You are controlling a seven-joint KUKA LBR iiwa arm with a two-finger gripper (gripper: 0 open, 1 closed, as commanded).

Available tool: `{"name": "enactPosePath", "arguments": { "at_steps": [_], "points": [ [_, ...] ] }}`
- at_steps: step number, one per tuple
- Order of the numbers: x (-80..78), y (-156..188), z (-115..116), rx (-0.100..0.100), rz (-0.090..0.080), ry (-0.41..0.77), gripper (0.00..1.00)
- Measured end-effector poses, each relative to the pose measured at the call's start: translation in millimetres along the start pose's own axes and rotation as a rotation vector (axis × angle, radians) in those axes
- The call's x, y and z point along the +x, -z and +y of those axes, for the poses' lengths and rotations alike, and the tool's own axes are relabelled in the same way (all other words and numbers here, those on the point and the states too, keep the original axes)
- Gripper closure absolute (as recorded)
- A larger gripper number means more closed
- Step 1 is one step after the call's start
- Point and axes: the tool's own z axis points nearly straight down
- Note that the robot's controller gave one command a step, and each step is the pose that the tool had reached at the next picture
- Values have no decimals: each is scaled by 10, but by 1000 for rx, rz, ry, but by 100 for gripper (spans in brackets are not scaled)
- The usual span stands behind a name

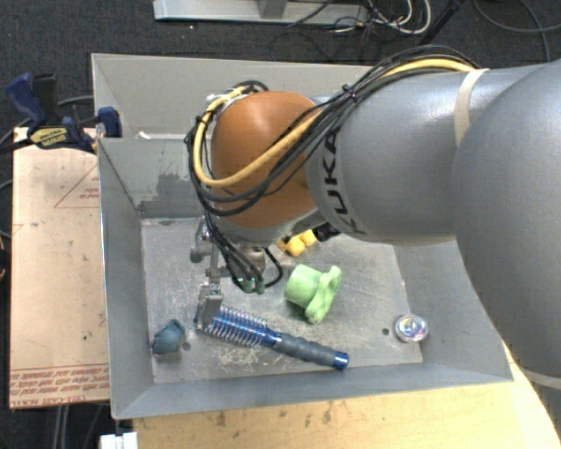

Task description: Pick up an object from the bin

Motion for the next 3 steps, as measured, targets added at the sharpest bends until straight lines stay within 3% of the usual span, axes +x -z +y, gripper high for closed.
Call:
{"name": "enactPosePath", "arguments": {
  "at_steps": [1, 2, 3],
  "points": [
    [137, -1011, -371, -5, -11, -197, 0],
    [124, -984, -363, -7, -15, -197, 100],
    [197, 450, -163, -6, -15, -184, 100]
  ]
}}
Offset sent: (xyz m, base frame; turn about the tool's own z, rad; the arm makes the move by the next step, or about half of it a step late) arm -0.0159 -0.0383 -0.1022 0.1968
